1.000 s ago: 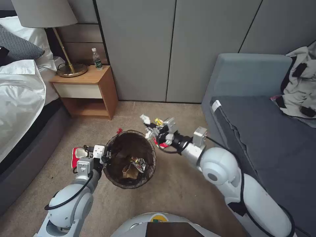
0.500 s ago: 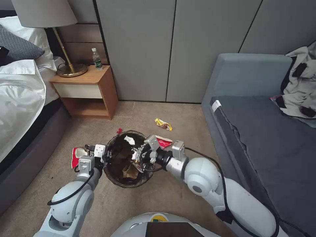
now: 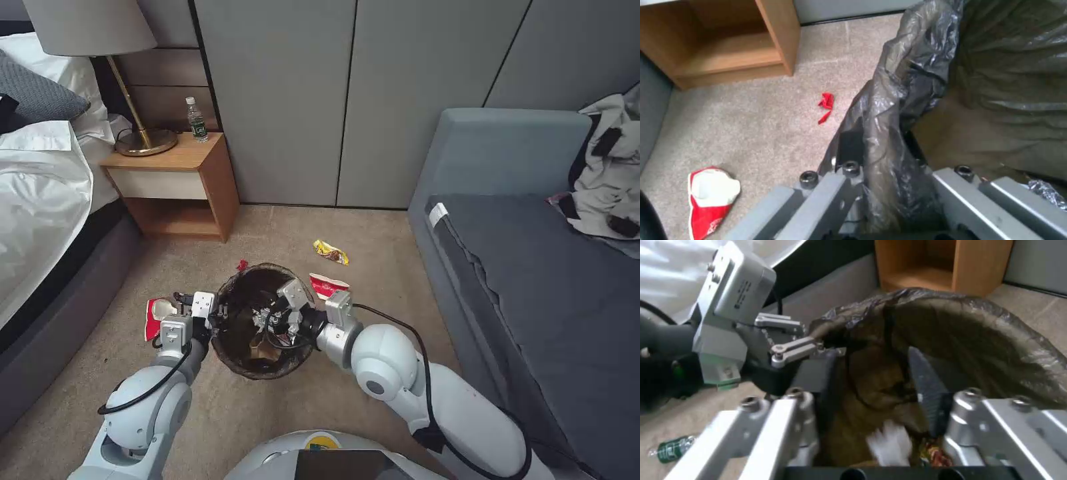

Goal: Pick up the trash bin, then pick up the garbage from the floor and place it into the trash bin.

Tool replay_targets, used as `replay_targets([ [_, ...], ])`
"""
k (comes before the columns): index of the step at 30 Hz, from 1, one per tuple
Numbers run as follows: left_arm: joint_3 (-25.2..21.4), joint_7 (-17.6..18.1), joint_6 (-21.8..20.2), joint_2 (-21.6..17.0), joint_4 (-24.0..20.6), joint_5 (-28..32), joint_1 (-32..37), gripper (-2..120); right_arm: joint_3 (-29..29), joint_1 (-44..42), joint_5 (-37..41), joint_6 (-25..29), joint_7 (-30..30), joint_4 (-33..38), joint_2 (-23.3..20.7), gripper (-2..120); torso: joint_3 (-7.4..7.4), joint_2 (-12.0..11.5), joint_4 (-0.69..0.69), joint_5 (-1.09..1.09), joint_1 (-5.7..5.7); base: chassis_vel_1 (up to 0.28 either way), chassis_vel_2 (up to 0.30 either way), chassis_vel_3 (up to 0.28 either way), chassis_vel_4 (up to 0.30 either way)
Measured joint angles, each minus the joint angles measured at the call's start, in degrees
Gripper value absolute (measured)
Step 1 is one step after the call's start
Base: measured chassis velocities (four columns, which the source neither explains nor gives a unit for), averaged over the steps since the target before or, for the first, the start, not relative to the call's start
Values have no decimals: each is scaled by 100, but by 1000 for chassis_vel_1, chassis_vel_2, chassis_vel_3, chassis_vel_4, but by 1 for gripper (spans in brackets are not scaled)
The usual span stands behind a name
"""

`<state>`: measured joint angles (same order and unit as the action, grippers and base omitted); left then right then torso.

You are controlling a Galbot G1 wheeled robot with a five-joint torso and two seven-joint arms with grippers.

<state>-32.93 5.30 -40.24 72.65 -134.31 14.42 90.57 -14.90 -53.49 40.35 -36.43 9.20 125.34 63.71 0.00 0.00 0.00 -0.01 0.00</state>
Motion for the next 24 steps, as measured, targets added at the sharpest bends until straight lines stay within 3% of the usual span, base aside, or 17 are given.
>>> replay_targets([
  [4,0,-5,0,0,-30,2,11,3,-6,-42,-85,8,12,-19,33,64,0,0,-1,0,0,0,0,0,0],
  [8,1,-6,0,10,-39,2,15,3,-13,-59,-104,11,16,-19,50,73,0,0,0,0,0,0,0,0,0],
  [11,8,-10,2,22,-41,-6,20,3,-7,-63,-105,19,46,7,52,89,0,0,0,0,0,0,0,0,0],
  [14,7,-12,4,25,-42,-7,20,3,88,-62,-99,24,65,90,31,98,0,0,0,1,0,0,0,0,0],
  [21,-6,-15,16,42,-26,-13,14,3,578,-78,58,162,43,430,-184,100,0,0,0,1,0,0,0,0,0],
  [24,-18,-17,19,70,-23,-17,2,3,1073,-282,19,698,-133,583,-337,100,0,0,-1,1,0,0,0,0,0],
])
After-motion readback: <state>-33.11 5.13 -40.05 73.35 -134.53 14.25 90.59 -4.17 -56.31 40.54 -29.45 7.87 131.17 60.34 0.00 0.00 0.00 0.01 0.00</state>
